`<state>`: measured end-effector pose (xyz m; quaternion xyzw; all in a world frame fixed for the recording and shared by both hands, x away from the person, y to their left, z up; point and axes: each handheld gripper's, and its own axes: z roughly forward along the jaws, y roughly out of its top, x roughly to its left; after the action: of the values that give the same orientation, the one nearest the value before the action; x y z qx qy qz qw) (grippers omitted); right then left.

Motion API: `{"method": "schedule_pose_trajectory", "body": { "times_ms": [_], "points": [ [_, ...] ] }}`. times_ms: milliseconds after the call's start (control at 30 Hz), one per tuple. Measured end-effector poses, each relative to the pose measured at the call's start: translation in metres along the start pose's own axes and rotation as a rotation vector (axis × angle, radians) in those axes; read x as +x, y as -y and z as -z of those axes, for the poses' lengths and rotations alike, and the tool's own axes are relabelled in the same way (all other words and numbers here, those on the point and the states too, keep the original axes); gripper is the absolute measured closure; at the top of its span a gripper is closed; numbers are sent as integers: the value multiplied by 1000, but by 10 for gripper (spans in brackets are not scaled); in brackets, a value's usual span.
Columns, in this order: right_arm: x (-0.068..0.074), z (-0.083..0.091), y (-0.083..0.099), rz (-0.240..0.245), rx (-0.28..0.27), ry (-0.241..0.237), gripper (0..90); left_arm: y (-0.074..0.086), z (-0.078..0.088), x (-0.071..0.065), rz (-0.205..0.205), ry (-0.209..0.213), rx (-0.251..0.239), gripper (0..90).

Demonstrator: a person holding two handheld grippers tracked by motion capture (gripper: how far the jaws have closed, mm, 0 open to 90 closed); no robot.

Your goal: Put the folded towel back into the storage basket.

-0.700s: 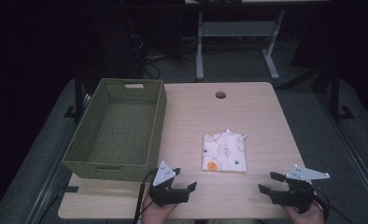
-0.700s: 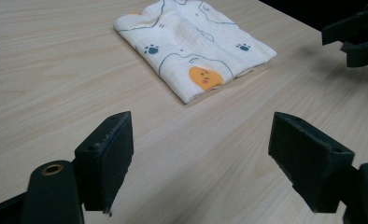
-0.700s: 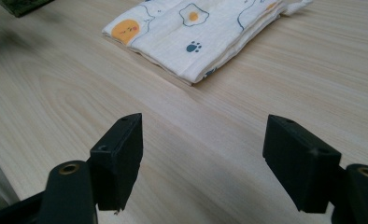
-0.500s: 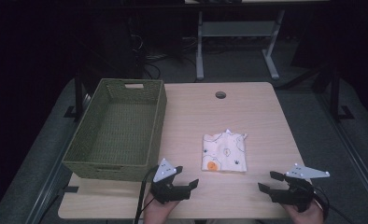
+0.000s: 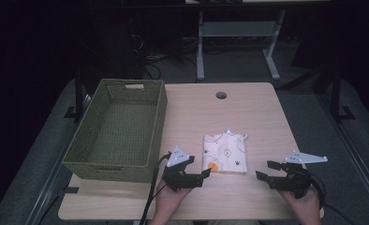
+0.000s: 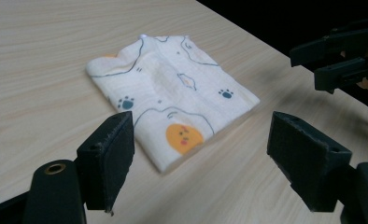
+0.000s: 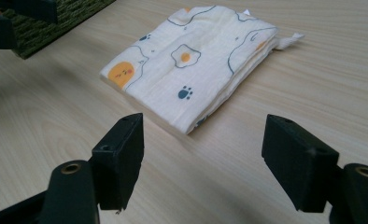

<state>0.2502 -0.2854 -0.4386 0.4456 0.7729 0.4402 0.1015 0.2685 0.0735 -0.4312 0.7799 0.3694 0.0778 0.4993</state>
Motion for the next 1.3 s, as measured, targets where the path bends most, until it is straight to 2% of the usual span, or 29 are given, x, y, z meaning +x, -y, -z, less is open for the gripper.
{"method": "schedule_pose_trajectory", "body": {
  "times_ms": [67, 233, 333, 533, 633, 667, 833, 867, 933, 1067, 1133, 1233, 1300],
  "points": [
    [-4, -2, -7, -23, 7, -12, 296, -8, -8, 3, 9, 2, 8, 233],
    [-13, -9, -19, -32, 21, -12, 298, -17, -17, 7, 23, -6, 19, 233],
    [-18, -15, -27, -42, 38, -14, 301, -25, -25, 11, 50, -7, 24, 233],
    [-23, -29, -46, -23, 76, -13, 311, -31, -37, 17, 89, -11, 41, 233],
    [-25, -35, -52, -32, 95, -20, 309, -35, -43, 21, 100, -22, 56, 234],
    [-27, -41, -58, -34, 103, -21, 309, -37, -46, 25, 115, -28, 63, 234],
    [-32, -50, -72, -56, 107, -37, 309, -39, -53, 32, 144, -47, 96, 236],
    [-33, -52, -74, -55, 93, -42, 311, -39, -54, 33, 154, -47, 106, 236],
    [-36, -57, -79, -78, 110, -57, 310, -38, -56, 36, 174, -49, 123, 236],
    [-38, -64, -86, -82, 115, -47, 320, -37, -59, 39, 197, -56, 144, 235],
    [-41, -73, -91, -87, 144, -36, 323, -36, -61, 41, 217, -55, 164, 241],
    [-42, -80, -95, -86, 145, -34, 331, -36, -62, 41, 216, -60, 176, 260],
    [-44, -87, -94, -103, 175, -28, 335, -35, -64, 41, 219, -57, 196, 284]
  ]
}}
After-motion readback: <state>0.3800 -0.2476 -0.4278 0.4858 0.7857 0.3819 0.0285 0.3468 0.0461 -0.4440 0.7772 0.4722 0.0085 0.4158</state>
